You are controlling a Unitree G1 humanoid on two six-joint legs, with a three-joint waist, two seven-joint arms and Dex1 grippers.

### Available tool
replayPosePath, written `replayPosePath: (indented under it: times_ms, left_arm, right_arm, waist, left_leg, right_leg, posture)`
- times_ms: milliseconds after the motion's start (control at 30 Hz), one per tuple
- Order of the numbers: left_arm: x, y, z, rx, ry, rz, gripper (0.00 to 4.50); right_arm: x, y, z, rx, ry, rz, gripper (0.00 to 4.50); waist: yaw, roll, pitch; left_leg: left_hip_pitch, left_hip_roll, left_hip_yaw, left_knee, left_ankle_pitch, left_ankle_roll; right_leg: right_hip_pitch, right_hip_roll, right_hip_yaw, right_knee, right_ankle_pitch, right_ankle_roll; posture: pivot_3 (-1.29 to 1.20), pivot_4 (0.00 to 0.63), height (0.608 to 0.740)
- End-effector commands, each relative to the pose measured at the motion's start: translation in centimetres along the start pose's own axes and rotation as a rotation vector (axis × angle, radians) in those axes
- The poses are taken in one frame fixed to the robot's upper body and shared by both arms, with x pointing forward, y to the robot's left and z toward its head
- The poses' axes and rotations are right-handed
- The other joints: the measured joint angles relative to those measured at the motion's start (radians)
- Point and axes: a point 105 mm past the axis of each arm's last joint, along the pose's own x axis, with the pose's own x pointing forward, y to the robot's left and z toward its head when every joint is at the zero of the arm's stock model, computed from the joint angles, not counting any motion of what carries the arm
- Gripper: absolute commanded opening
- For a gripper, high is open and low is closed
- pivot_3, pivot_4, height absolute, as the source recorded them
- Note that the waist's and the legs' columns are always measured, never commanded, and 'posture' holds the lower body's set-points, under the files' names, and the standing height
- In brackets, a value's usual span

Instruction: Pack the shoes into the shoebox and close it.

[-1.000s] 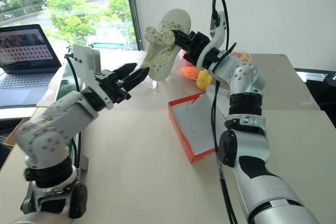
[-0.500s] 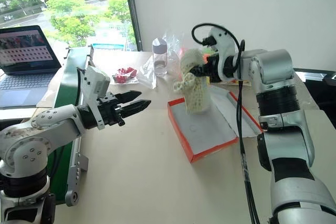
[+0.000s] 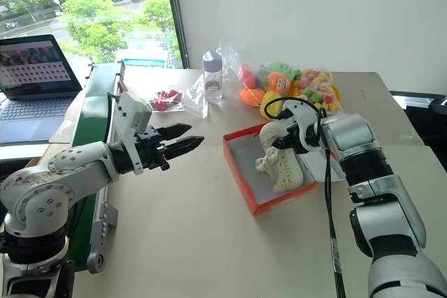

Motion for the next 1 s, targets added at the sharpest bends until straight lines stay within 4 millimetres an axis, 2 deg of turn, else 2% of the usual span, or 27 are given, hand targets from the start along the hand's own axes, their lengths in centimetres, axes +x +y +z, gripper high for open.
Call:
replayPosePath:
  times_ms: [33,267,333,400,633,867,933,1000]
  left_arm:
    - [-0.2,-0.3,0.9,0.031,-0.045,0.003,2.55]
    - [-0.1,-0.6,0.8,0.023,-0.050,0.009,2.55]
    - [-0.2,-0.6,0.8,0.023,-0.051,0.012,2.55]
    - [-0.3,-0.6,0.7,0.023,-0.047,0.019,2.55]
    - [-0.4,-0.6,0.7,0.027,-0.043,0.024,2.55]
    - [-0.3,-0.3,0.8,0.028,-0.041,0.026,2.55]
    - [-0.4,0.3,1.0,0.027,-0.047,0.058,2.55]
    - [-0.7,1.9,1.0,0.028,-0.044,0.148,2.55]
  right_arm:
    - [0.6,-0.3,0.7,-0.084,0.000,-0.020,0.63]
    - [3.2,0.2,0.0,-0.139,0.041,-0.020,0.63]
    - [3.4,0.4,0.3,-0.143,0.034,-0.014,1.57]
    - [3.2,0.6,1.0,-0.152,0.015,-0.015,2.06]
    - [1.6,1.7,4.3,-0.153,-0.087,-0.028,4.46]
    - [-2.6,3.4,8.4,-0.193,-0.202,-0.037,4.46]
    - [-3.7,4.3,9.4,-0.196,-0.246,0.003,4.46]
    - [-5.1,5.8,11.1,-0.230,-0.365,0.067,4.46]
  waist:
    - [0.001,0.000,0.000]
    - [0.000,0.000,0.000]
    - [-0.001,-0.001,-0.001]
    - [-0.002,-0.001,0.000]
    - [0.000,0.000,0.000]
    - [0.001,0.000,0.000]
    - [0.001,0.000,0.000]
    - [0.001,0.000,0.000]
  left_leg:
    - [0.001,0.000,0.000,0.000,0.000,0.000]
    - [0.005,0.000,0.000,0.000,0.000,0.000]
    - [0.006,0.000,0.000,0.000,0.000,0.000]
    - [0.007,0.000,0.000,0.000,0.000,0.000]
    - [0.006,0.000,0.000,0.000,0.001,-0.002]
    - [0.005,0.000,0.000,0.000,0.001,-0.002]
    - [0.005,0.000,0.000,-0.001,0.001,-0.002]
    - [0.005,0.000,0.000,-0.001,0.001,-0.002]
  right_leg:
    - [0.000,0.000,0.000,0.000,0.000,0.000]
    - [0.004,0.000,0.000,0.000,0.000,0.000]
    - [0.005,0.000,0.000,0.000,0.000,0.000]
    - [0.006,0.000,0.001,0.001,0.000,0.000]
    - [0.004,0.000,0.001,0.003,0.000,0.000]
    - [0.003,-0.001,0.000,0.002,0.000,0.000]
    - [0.003,-0.001,0.000,0.002,0.000,-0.001]
    - [0.003,-0.001,0.000,0.002,0.000,-0.001]
  posture:
    - [0.00,0.150,0.740]
    - [0.00,0.150,0.740]
    - [0.00,0.150,0.740]
    - [0.00,0.150,0.740]
    - [0.00,0.150,0.740]
    - [0.00,0.150,0.740]
    - [0.00,0.150,0.740]
    - [0.00,0.150,0.740]
